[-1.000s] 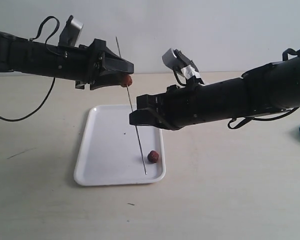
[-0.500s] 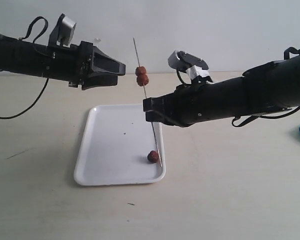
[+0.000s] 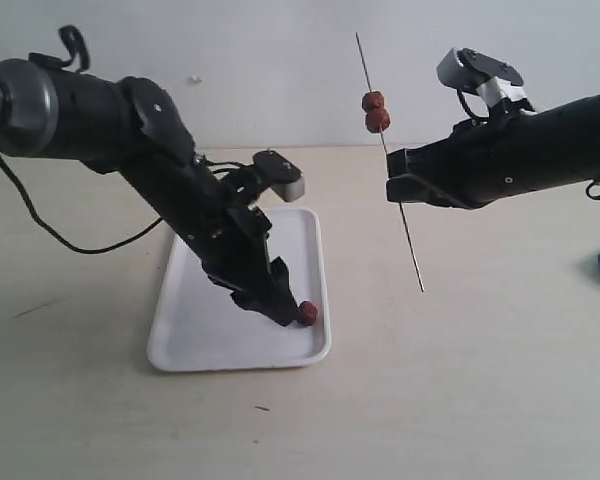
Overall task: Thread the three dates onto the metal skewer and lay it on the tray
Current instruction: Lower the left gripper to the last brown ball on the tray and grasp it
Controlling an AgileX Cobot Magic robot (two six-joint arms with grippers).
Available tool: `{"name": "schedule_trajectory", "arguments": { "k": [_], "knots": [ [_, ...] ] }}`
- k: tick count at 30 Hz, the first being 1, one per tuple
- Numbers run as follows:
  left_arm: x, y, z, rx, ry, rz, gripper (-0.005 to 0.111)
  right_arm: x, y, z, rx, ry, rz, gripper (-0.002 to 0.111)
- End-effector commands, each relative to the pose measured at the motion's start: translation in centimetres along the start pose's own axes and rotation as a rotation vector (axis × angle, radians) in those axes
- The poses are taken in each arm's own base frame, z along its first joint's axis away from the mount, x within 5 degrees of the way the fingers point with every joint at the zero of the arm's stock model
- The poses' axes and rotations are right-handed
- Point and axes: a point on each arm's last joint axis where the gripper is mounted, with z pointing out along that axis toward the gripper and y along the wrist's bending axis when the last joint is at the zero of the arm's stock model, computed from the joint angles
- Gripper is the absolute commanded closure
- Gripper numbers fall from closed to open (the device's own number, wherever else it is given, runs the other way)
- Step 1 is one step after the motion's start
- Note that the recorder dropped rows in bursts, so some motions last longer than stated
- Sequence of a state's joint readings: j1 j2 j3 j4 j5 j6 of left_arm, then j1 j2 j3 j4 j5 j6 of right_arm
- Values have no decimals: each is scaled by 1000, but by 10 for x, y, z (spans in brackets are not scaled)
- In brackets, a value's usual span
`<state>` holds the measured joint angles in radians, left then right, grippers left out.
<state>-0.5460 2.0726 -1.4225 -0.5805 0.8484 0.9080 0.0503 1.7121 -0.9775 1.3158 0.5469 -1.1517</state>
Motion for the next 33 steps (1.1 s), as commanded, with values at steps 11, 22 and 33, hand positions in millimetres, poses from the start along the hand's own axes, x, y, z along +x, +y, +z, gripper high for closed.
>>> {"name": "schedule_trajectory", "arguments": {
  "k": [11,22,33],
  "knots": [
    [-15,-7,15,-165,-91,-571,50,-2,1,-4,-5,10,-71,108],
    [-24,-6,39,-160,-40,-545,50,-1,-1,-4,15,15,-90,108],
    [-24,-7,41,-208,-14,-592,50,-1,-1,-4,16,17,-89,108]
  ]
}}
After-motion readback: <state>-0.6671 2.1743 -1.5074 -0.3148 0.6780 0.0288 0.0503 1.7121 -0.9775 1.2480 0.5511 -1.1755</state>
